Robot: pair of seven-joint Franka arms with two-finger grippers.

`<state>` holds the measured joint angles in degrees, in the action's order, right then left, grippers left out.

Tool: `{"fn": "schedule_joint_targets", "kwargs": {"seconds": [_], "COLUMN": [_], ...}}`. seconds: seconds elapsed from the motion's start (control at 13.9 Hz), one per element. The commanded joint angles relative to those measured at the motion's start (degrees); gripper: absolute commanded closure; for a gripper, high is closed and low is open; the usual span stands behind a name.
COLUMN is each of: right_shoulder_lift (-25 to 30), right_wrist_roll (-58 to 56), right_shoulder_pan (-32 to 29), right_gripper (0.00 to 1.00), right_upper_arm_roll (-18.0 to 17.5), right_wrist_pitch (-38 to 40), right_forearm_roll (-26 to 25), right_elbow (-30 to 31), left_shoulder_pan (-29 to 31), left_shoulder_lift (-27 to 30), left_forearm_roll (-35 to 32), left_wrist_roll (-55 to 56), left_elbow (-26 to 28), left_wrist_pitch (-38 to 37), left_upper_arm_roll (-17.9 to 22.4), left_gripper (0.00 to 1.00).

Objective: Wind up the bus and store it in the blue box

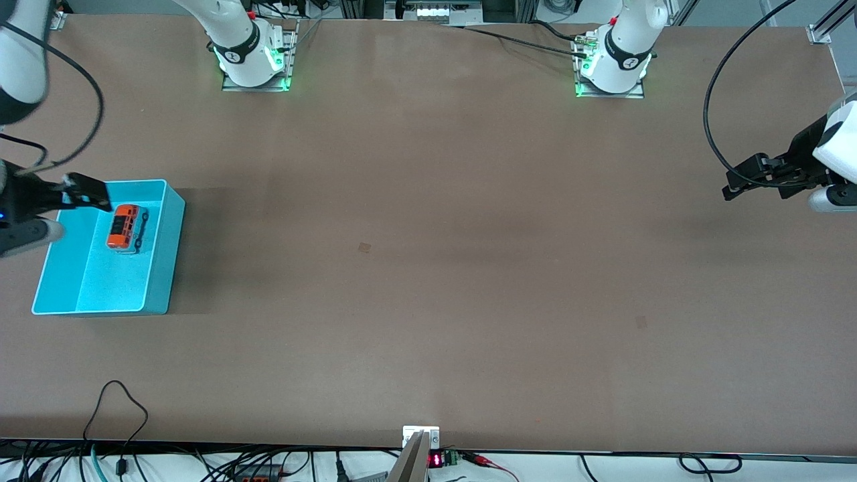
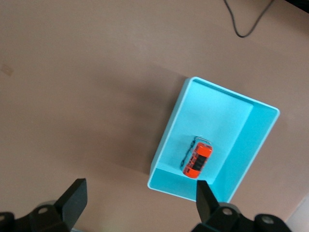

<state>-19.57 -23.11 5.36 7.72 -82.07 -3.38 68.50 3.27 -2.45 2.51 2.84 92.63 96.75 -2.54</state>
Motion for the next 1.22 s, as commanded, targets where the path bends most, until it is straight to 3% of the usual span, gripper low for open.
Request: {"fn": "schedule_joint_targets", "kwargs": {"seconds": [0.0, 0.22, 1.15], "right_shoulder_lift": [11.1, 16.8, 13.9], "right_wrist_roll": [9.4, 14.9, 15.6], "right_shoulder_pan": [-7.9, -8.7, -9.2], "right_gripper": [0.00, 0.00, 0.00], "right_upper_arm_roll": [-11.2, -11.7, -11.8], "right_wrist_pitch": [-4.3, -8.5, -8.7], "right_forearm_roll": [-2.5, -2.2, -2.2], "right_elbow": [14.5, 23.9, 21.9], "left_shoulder_pan": [0.5, 0.5, 0.4], "left_shoulder_lift": [0.9, 0.9, 1.0], "left_forearm_roll": [-0.4, -0.4, -0.5], "left_wrist_roll": [-0.5, -0.5, -0.5], "left_elbow": [0.0, 0.0, 0.1], "left_wrist_pitch": [-0.1, 0.1, -0.6], "left_upper_arm_roll": [-0.5, -0.5, -0.6], "left_gripper": [0.00, 0.00, 0.00]}}
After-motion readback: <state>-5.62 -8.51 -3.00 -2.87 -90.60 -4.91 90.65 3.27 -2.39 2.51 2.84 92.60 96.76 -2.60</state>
